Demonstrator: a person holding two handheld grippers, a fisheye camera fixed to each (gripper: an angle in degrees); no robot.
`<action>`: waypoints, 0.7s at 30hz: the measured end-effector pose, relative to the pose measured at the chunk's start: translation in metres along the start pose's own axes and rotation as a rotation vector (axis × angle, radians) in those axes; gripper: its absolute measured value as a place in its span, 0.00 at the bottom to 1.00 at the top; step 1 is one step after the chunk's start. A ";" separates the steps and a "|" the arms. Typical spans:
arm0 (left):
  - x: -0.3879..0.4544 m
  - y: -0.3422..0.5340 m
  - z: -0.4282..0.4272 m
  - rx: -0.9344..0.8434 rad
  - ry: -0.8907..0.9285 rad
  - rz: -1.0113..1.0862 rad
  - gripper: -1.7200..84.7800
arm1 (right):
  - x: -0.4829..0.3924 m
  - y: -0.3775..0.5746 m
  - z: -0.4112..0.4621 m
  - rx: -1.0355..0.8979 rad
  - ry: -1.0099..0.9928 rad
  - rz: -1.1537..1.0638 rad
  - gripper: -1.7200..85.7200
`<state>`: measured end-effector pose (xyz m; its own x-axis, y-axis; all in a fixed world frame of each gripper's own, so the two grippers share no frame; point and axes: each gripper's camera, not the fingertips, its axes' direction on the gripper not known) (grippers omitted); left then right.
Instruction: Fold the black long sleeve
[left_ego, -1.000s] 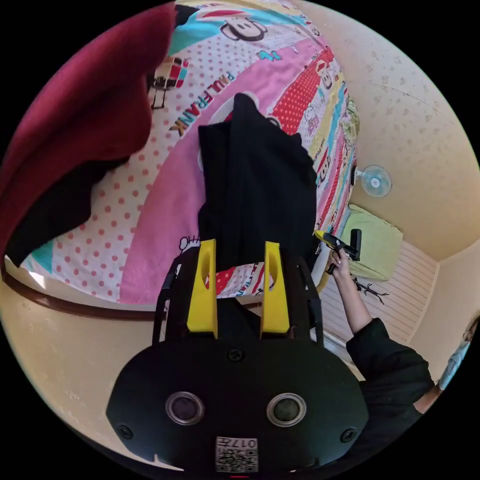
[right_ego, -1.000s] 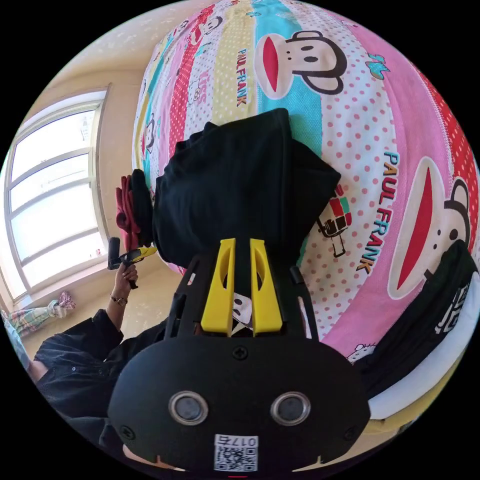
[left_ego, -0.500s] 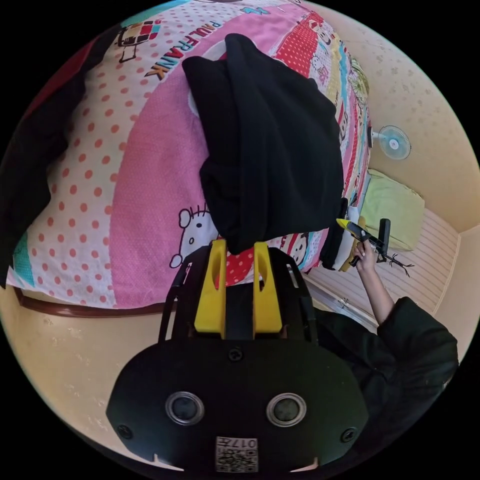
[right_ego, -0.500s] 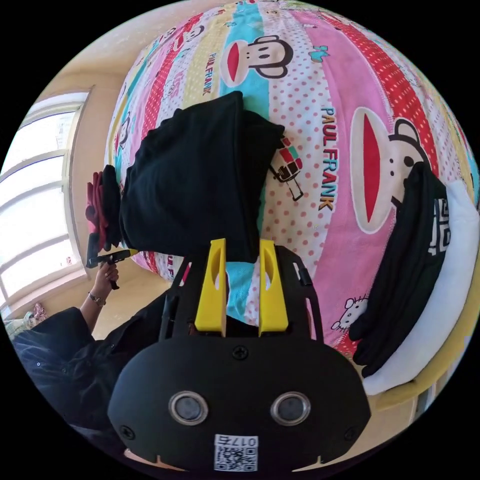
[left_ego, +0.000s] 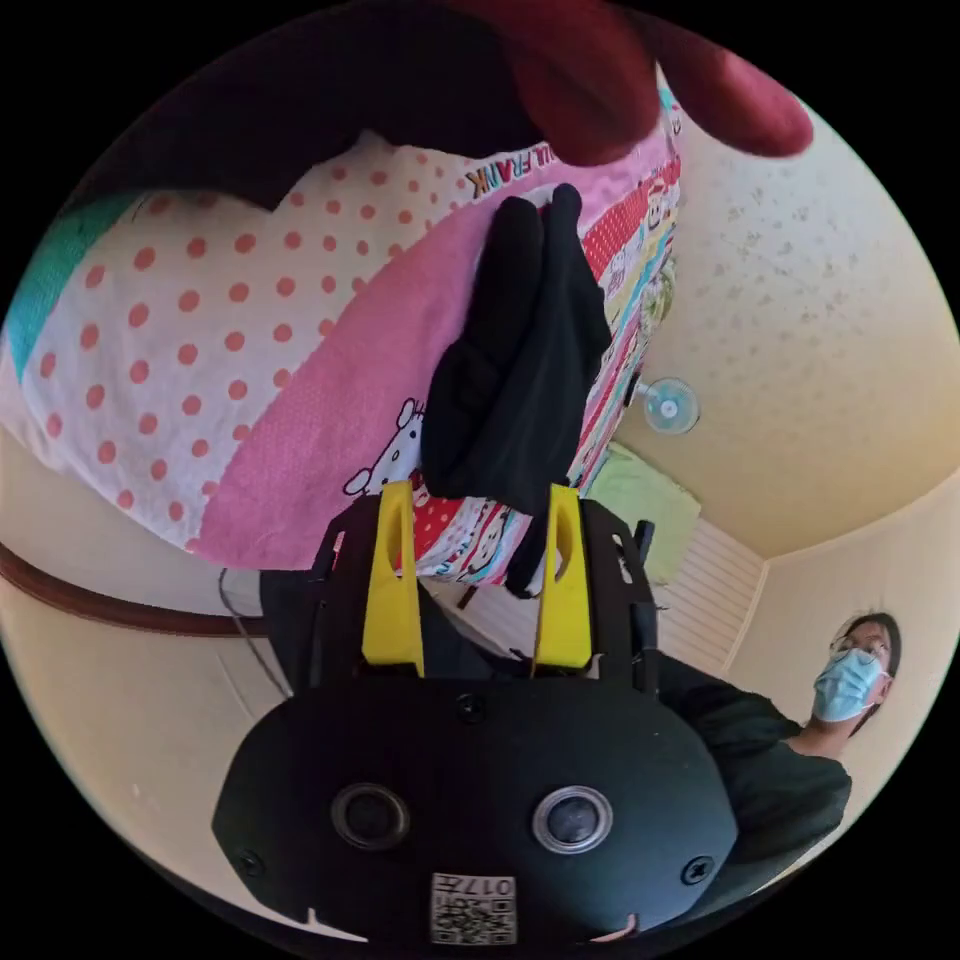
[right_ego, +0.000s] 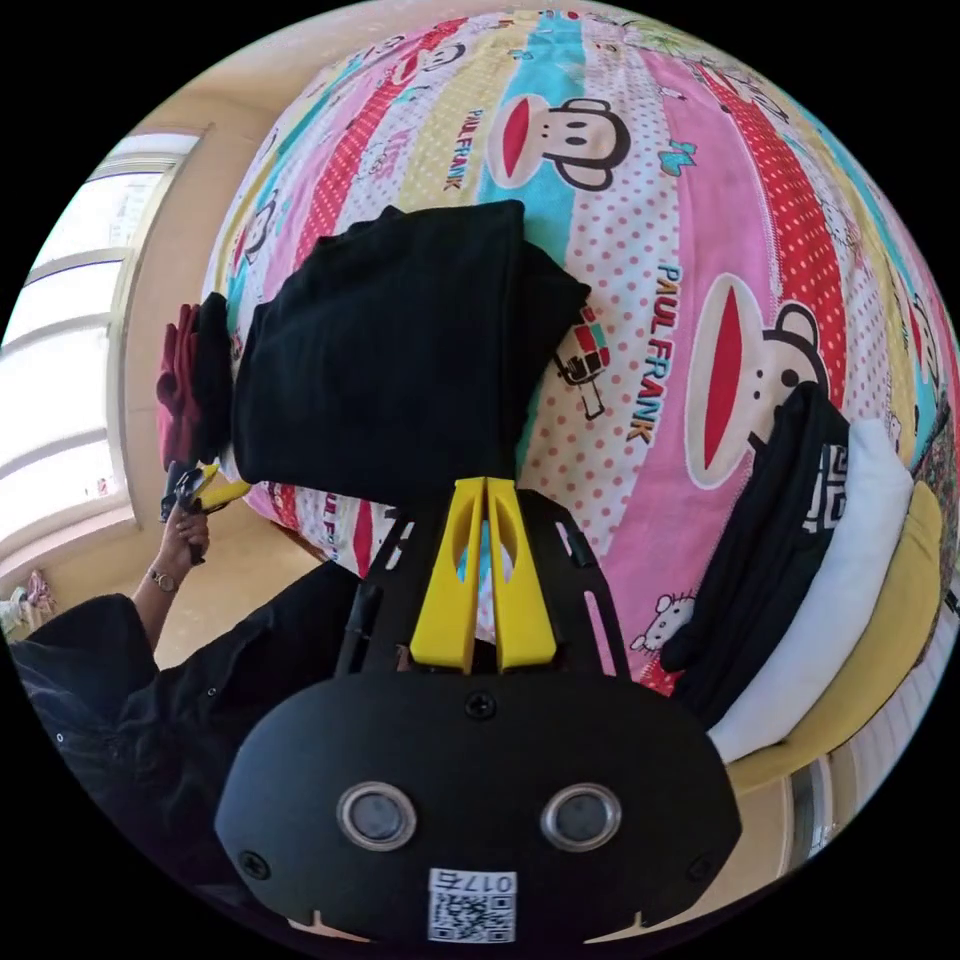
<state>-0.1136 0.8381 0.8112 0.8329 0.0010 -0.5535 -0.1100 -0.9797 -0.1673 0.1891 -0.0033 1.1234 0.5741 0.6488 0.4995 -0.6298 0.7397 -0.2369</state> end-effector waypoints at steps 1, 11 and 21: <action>-0.010 0.002 0.005 0.040 0.047 -0.032 0.22 | -0.013 -0.004 0.004 0.051 -0.033 -0.031 0.02; 0.046 0.012 0.045 0.166 0.114 0.039 0.09 | -0.063 -0.041 0.122 -0.125 0.253 -0.275 0.02; 0.234 0.078 0.266 -0.394 -0.354 0.746 0.09 | 0.051 0.019 0.079 -0.089 -0.068 0.057 0.03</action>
<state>-0.0722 0.8150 0.4514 0.3980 -0.6620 -0.6351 -0.3056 -0.7484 0.5886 0.1650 0.0298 1.2106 0.4995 0.6791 0.5379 -0.6098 0.7166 -0.3386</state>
